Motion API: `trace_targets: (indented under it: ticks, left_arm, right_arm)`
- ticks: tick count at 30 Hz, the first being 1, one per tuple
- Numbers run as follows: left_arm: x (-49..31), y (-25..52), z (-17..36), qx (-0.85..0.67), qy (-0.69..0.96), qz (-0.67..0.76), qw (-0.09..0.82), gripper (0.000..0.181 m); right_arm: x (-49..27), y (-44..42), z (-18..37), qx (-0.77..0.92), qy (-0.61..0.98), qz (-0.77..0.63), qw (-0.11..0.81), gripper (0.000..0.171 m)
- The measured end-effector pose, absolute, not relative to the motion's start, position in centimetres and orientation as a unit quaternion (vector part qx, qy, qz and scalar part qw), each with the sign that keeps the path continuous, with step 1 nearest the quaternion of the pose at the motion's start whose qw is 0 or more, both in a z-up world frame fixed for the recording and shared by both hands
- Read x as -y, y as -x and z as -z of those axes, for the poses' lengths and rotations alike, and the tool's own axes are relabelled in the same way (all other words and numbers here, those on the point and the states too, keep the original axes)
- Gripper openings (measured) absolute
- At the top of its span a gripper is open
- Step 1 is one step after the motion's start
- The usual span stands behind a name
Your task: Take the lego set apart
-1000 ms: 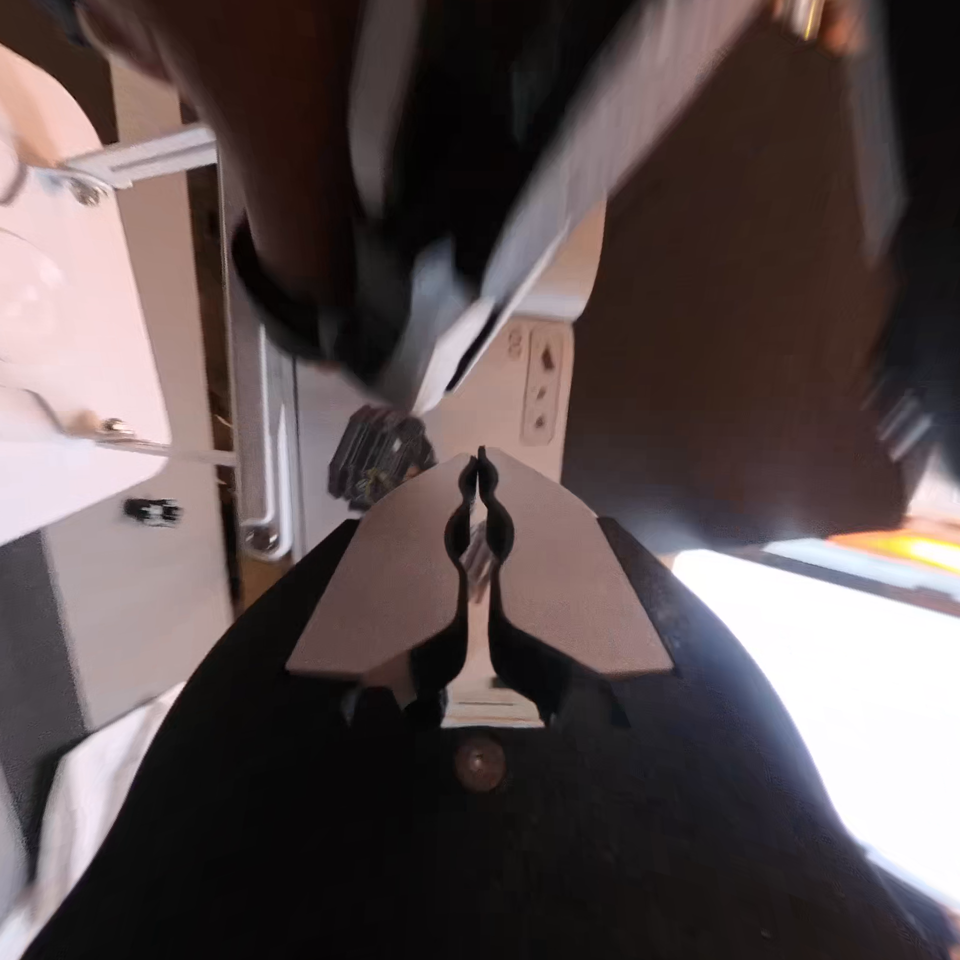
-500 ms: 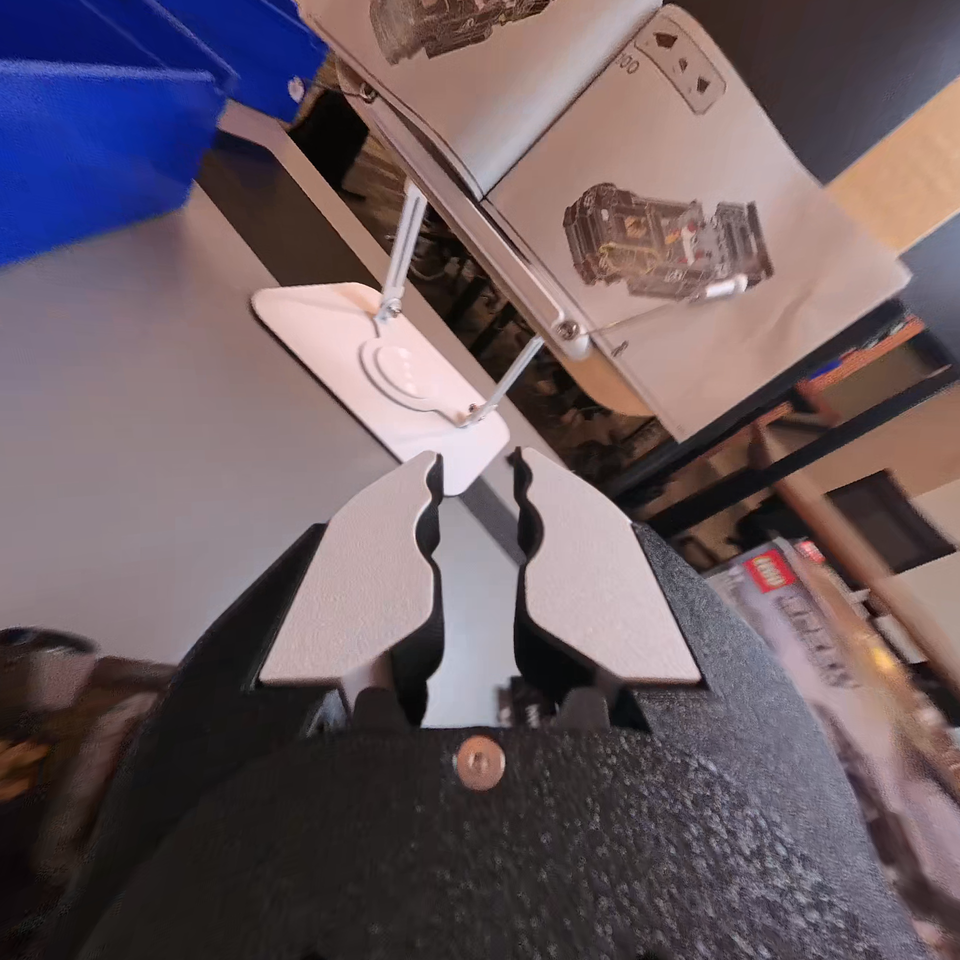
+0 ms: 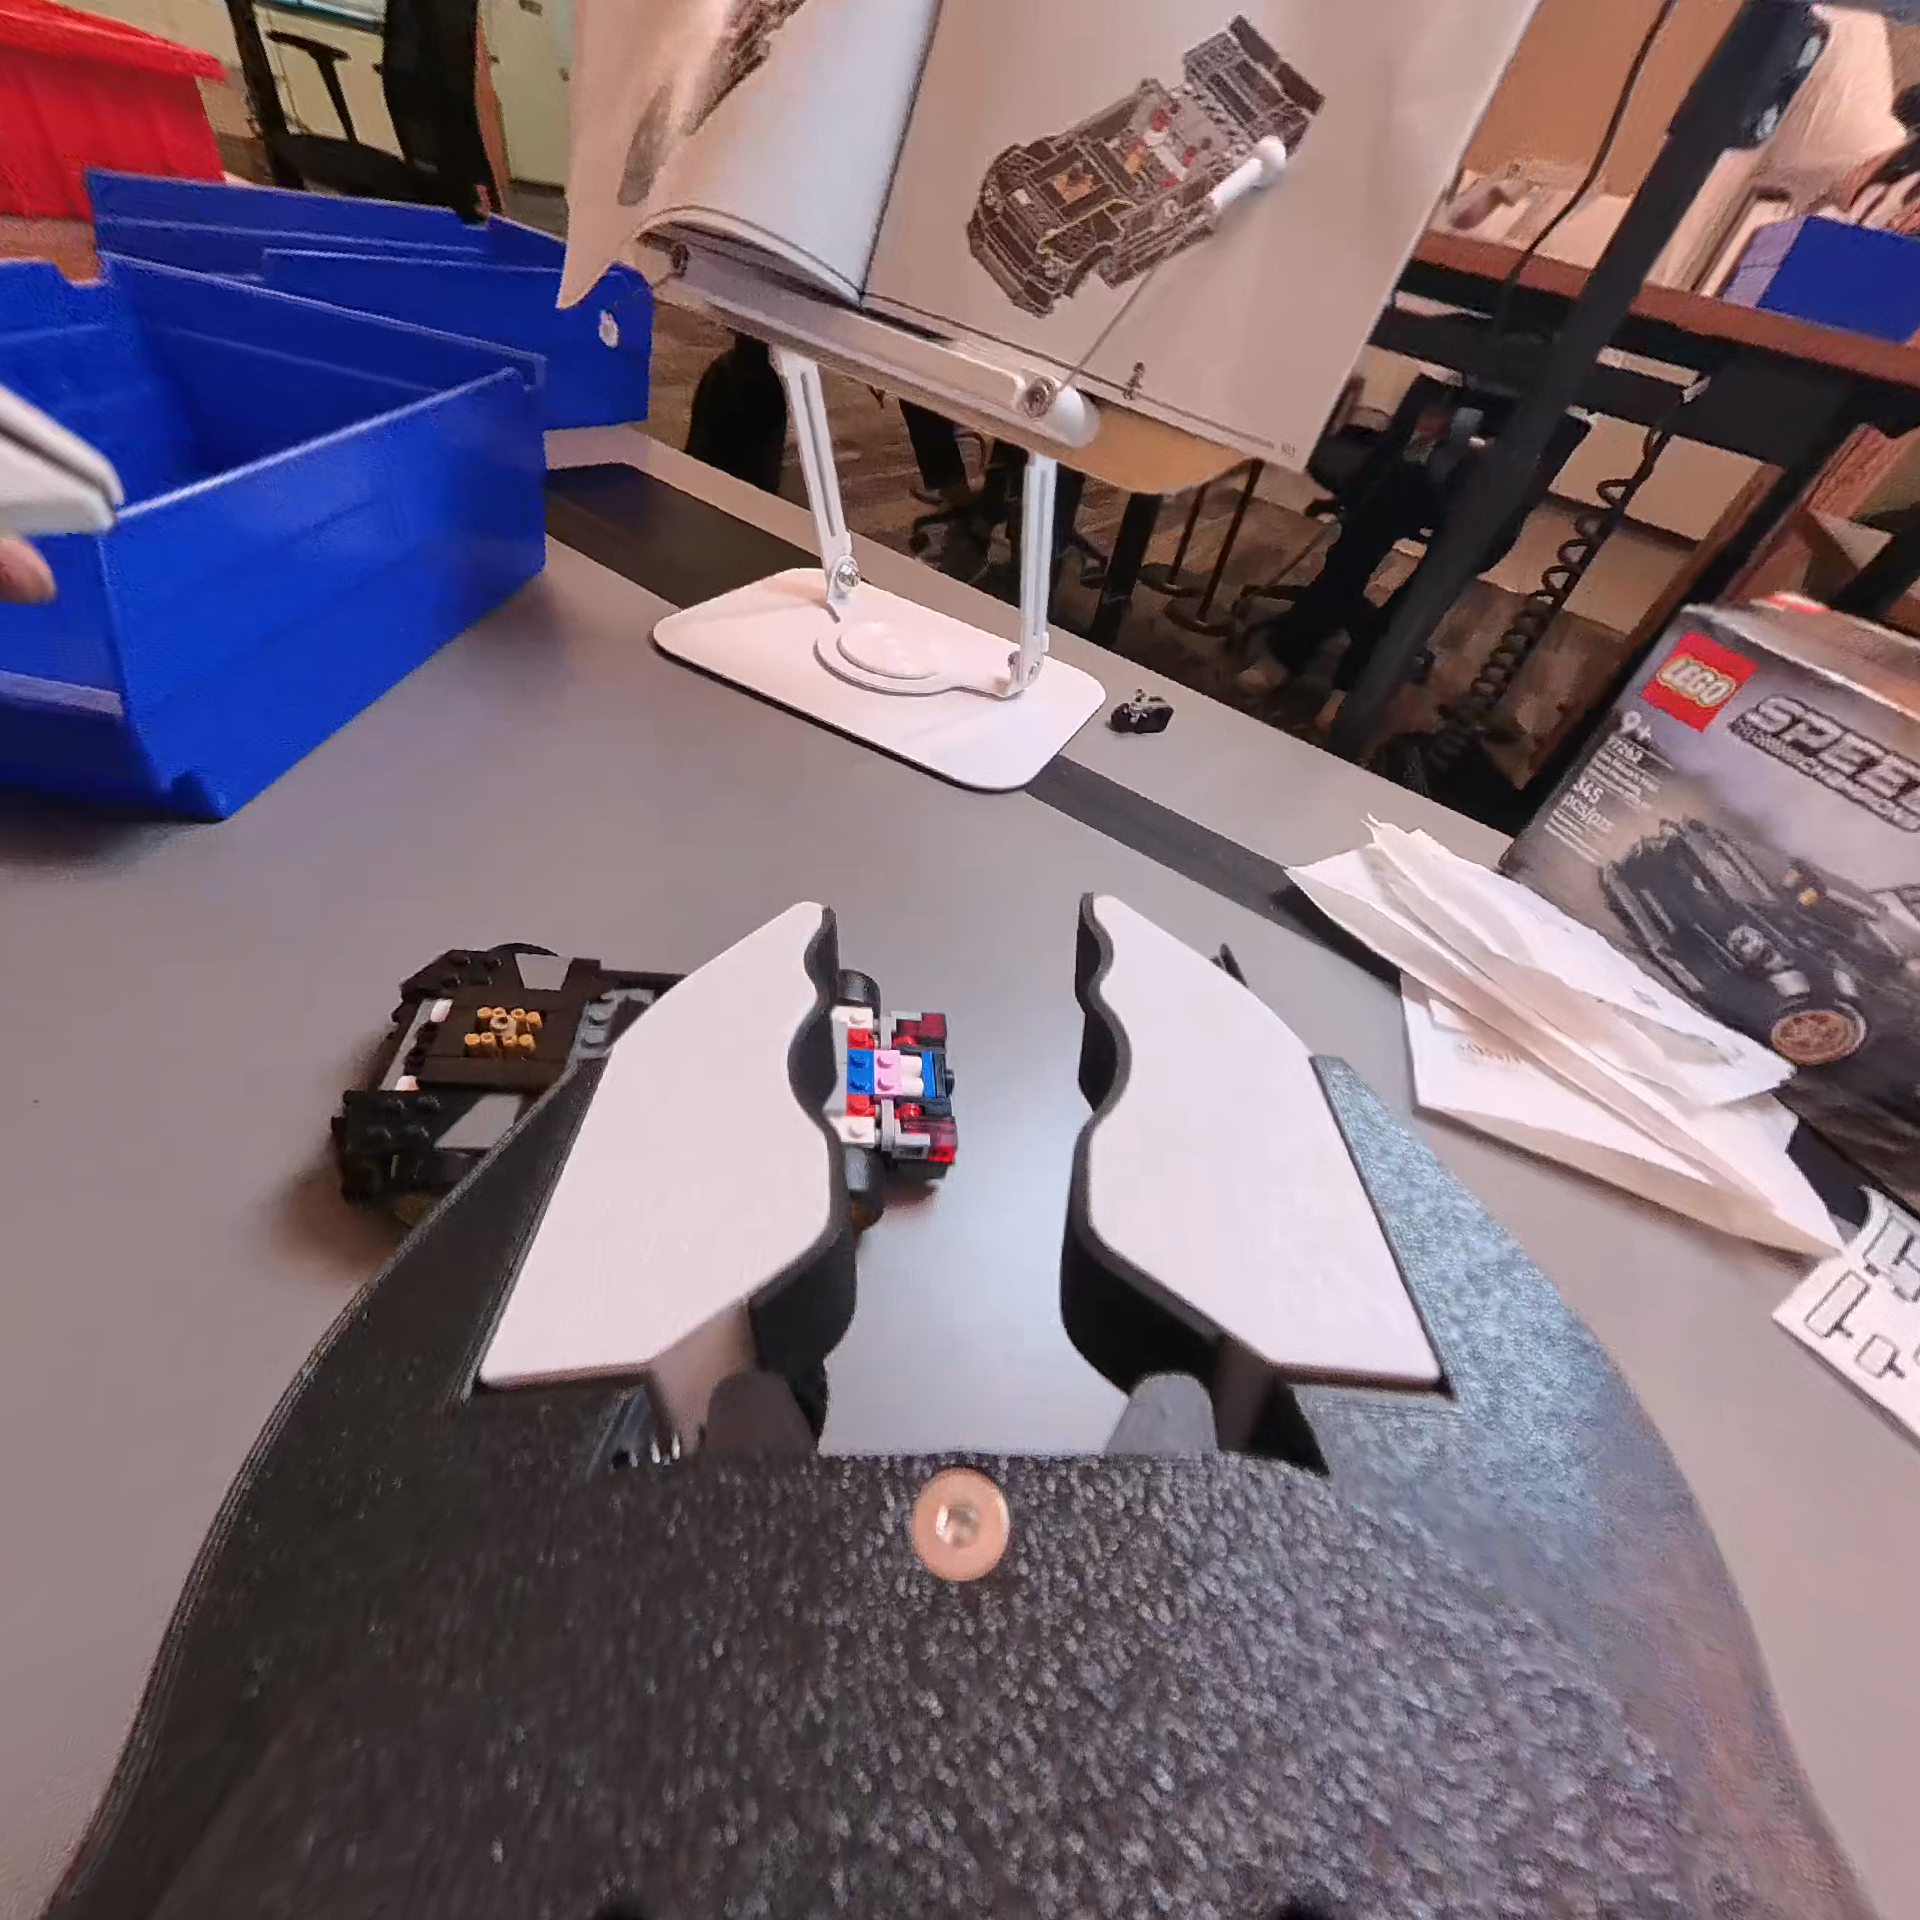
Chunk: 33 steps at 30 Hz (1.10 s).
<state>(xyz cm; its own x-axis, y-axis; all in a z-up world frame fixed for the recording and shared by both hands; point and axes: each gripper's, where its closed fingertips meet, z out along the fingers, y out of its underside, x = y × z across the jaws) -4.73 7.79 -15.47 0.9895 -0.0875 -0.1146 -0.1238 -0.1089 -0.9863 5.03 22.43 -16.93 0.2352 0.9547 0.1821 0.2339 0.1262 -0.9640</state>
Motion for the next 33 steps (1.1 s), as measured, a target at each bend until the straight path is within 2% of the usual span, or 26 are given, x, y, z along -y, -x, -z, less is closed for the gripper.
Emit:
trace_targets:
  ticks: [3, 4, 6, 11, 13, 17, 20, 23, 27, 33]
  left_arm:
    - [-7.5, 5.2, 16.9, -0.061, 0.742, -0.015, 0.667, 0.000]
    - [-7.6, 5.2, 17.1, -0.060, 0.744, -0.006, 0.665, 0.010]
    - [-7.7, 5.5, 17.3, -0.060, 0.746, -0.009, 0.663, 0.016]
    - [-8.1, 4.3, 19.5, -0.092, 0.769, -0.005, 0.633, 0.026]
    - [-8.4, 3.1, 20.9, -0.109, 0.788, 0.020, 0.606, 0.036]
    - [-9.2, 1.1, 23.8, -0.152, 0.823, 0.040, 0.546, 0.056]
    - [-10.2, 0.4, 25.4, -0.205, 0.846, 0.039, 0.490, 0.077]
    - [-11.3, 0.3, 26.9, -0.248, 0.861, 0.037, 0.442, 0.092]
    - [-11.7, -0.7, 28.2, -0.288, 0.858, 0.080, 0.419, 0.092]
    - [-11.4, -0.3, 27.8, -0.275, 0.855, 0.053, 0.436, 0.078]
  right_arm:
    - [-22.9, -5.3, 17.8, 0.521, 0.576, -0.333, 0.534, 0.044]
    - [-22.9, -5.4, 17.9, 0.522, 0.576, -0.334, 0.534, 0.039]
    - [-22.7, -5.6, 18.3, 0.533, 0.567, -0.331, 0.533, 0.000]
    - [-21.5, -5.0, 19.5, 0.580, 0.541, -0.323, 0.516, 0.000]
    - [-19.5, -4.5, 20.1, 0.620, 0.511, -0.333, 0.494, 0.000]
    - [-14.8, -3.6, 21.9, 0.688, 0.475, -0.349, 0.423, 0.022]
    - [-12.1, -3.1, 22.8, 0.717, 0.466, -0.349, 0.384, 0.026]
    - [-11.1, -2.6, 23.7, 0.732, 0.469, -0.312, 0.384, 0.029]
    - [-10.7, -2.0, 25.0, 0.757, 0.445, -0.230, 0.420, 0.028]
    - [-10.1, -1.9, 26.1, 0.770, 0.421, -0.172, 0.446, 0.018]
